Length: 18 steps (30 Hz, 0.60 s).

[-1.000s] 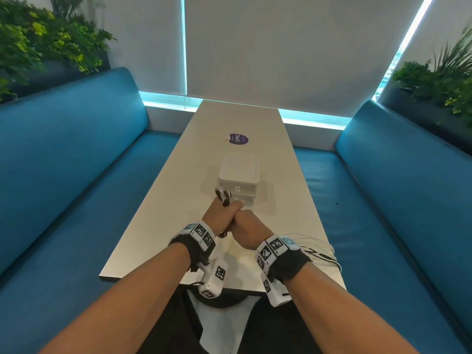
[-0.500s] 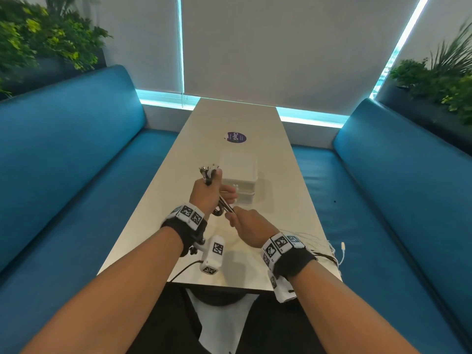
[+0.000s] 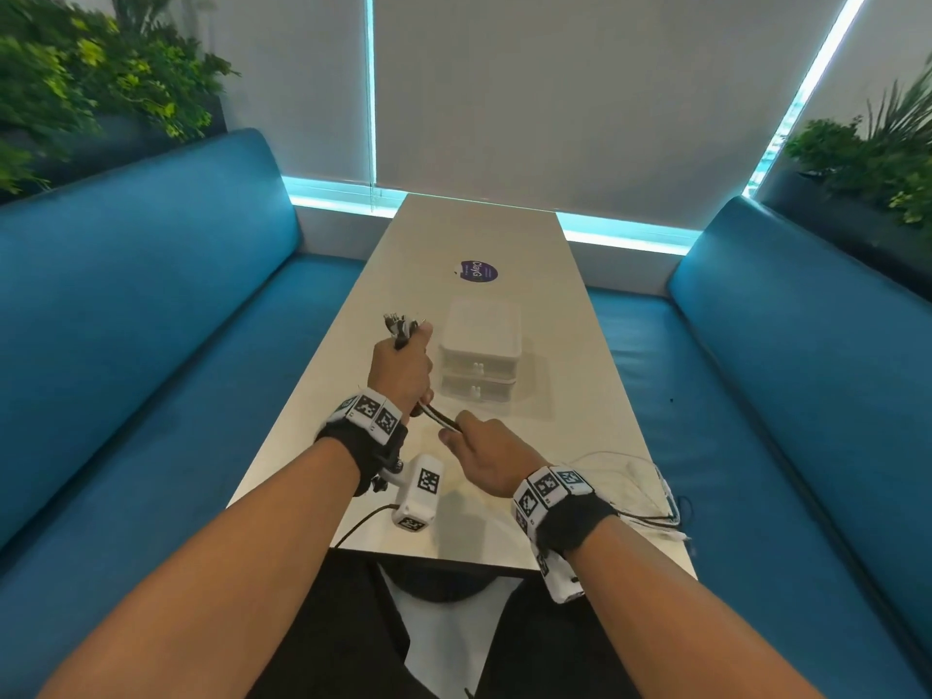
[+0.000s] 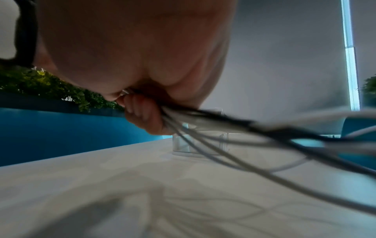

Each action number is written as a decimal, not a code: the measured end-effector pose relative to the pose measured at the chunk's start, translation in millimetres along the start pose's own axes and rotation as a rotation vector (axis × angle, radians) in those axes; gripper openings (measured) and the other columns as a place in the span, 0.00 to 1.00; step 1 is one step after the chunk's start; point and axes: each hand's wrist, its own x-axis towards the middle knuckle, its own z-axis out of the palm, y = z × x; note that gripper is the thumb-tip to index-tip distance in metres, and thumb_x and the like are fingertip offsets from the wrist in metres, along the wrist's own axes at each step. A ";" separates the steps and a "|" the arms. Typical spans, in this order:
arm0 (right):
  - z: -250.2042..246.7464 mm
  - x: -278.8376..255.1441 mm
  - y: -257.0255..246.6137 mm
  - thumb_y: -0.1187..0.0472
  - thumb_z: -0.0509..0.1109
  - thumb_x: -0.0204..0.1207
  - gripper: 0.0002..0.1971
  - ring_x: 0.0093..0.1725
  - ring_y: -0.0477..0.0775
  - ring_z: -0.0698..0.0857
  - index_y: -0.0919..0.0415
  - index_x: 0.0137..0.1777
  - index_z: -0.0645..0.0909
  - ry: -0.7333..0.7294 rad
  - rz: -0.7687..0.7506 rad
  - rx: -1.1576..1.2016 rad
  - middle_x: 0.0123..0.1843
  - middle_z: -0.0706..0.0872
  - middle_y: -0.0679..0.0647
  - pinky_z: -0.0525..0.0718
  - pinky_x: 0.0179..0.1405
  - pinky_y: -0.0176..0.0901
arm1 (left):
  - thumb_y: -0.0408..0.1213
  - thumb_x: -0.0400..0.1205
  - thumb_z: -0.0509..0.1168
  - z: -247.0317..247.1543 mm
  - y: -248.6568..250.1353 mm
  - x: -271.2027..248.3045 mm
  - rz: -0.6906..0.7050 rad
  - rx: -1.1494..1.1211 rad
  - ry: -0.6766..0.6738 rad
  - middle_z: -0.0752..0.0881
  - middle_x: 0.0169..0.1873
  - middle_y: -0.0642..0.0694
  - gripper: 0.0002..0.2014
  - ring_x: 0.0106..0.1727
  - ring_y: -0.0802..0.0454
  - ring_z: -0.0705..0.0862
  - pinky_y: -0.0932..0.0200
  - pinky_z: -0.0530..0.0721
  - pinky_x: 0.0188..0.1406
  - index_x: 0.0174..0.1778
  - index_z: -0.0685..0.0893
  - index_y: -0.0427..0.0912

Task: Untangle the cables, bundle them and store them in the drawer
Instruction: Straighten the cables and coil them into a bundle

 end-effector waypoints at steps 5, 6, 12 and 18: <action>-5.4 0.1 12.5 0.40 0.51 0.87 0.21 0.39 0.60 0.82 0.56 0.49 0.75 -0.053 0.034 -0.036 0.41 0.84 0.58 0.78 0.40 0.52 | 0.55 0.82 0.67 -3.0 2.2 1.2 0.031 0.084 -0.003 0.71 0.19 0.49 0.21 0.19 0.50 0.68 0.60 0.70 0.23 0.30 0.73 0.45; -7.4 -0.1 12.3 0.40 0.51 0.87 0.21 0.39 0.60 0.82 0.56 0.49 0.75 -0.055 0.028 -0.052 0.41 0.84 0.58 0.78 0.39 0.52 | 0.56 0.82 0.67 -1.5 1.0 0.8 0.047 0.119 0.003 0.71 0.19 0.50 0.22 0.19 0.50 0.68 0.60 0.69 0.24 0.29 0.73 0.45; -15.0 -2.3 13.4 0.42 0.54 0.87 0.18 0.37 0.59 0.81 0.57 0.50 0.72 -0.080 -0.024 -0.108 0.40 0.83 0.58 0.79 0.37 0.53 | 0.59 0.84 0.62 -6.7 -7.2 -1.5 0.169 0.409 -0.067 0.67 0.15 0.51 0.27 0.20 0.48 0.66 0.56 0.68 0.28 0.26 0.70 0.44; -13.7 -1.3 21.6 0.41 0.53 0.87 0.20 0.40 0.61 0.83 0.56 0.54 0.75 -0.135 -0.018 -0.132 0.43 0.85 0.58 0.83 0.44 0.56 | 0.56 0.87 0.60 -18.7 -6.9 -6.2 0.271 0.824 -0.275 0.75 0.21 0.47 0.25 0.23 0.50 0.71 0.56 0.68 0.26 0.27 0.73 0.45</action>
